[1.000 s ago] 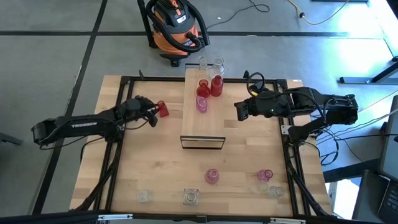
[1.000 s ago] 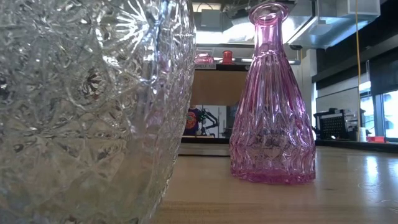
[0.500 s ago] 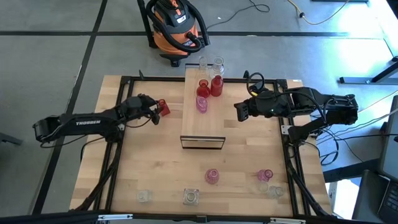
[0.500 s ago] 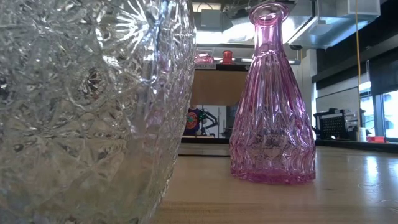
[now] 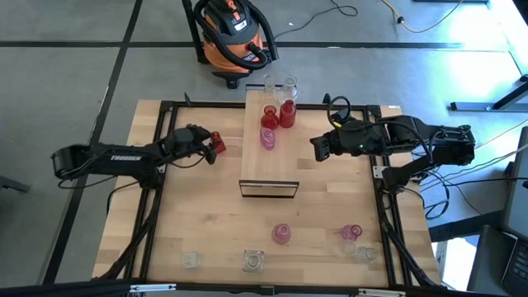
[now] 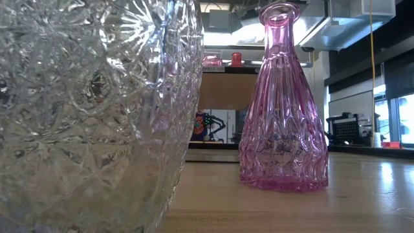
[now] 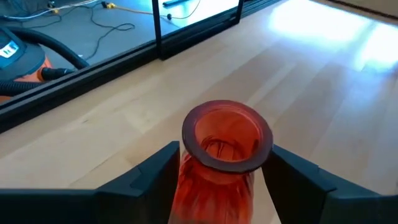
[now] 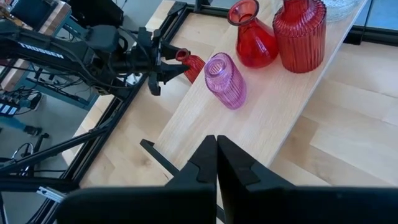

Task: Sort vases onto shelf
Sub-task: Put the red vase on the shelf aligned with the other red vase

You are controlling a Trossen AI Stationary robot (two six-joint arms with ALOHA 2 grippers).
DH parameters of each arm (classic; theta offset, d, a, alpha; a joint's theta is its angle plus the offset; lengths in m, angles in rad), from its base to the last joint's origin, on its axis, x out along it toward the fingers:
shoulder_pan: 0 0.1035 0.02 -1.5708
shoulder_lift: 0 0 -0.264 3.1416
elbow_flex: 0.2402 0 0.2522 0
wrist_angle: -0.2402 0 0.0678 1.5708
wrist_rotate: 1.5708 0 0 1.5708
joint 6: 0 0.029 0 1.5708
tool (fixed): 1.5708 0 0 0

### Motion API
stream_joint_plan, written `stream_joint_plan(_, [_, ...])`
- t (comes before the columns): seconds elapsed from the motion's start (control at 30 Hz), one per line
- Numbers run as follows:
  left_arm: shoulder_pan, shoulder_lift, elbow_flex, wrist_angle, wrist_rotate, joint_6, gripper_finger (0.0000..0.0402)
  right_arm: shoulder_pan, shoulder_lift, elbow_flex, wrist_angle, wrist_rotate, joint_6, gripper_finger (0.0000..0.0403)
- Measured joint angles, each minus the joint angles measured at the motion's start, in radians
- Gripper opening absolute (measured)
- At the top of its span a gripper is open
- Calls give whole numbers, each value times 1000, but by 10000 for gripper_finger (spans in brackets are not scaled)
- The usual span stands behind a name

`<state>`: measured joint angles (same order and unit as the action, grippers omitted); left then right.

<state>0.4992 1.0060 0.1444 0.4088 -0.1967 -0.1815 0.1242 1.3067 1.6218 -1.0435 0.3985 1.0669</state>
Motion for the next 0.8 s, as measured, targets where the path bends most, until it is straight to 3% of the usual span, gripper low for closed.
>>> stream_joint_plan(0.27, [0, 9, 0, 53, -92, 1, 187, 0, 0, 0, 0, -8, 2, 1])
stream_joint_plan(0.5, [-1, 8, 0, 48, -19, -1, 130, 0, 0, 0, 0, -7, 0, 1])
stream_joint_plan(0.8, [0, 9, 117, 28, -21, 30, 132, 0, 0, 0, -2, 0, -1, 1])
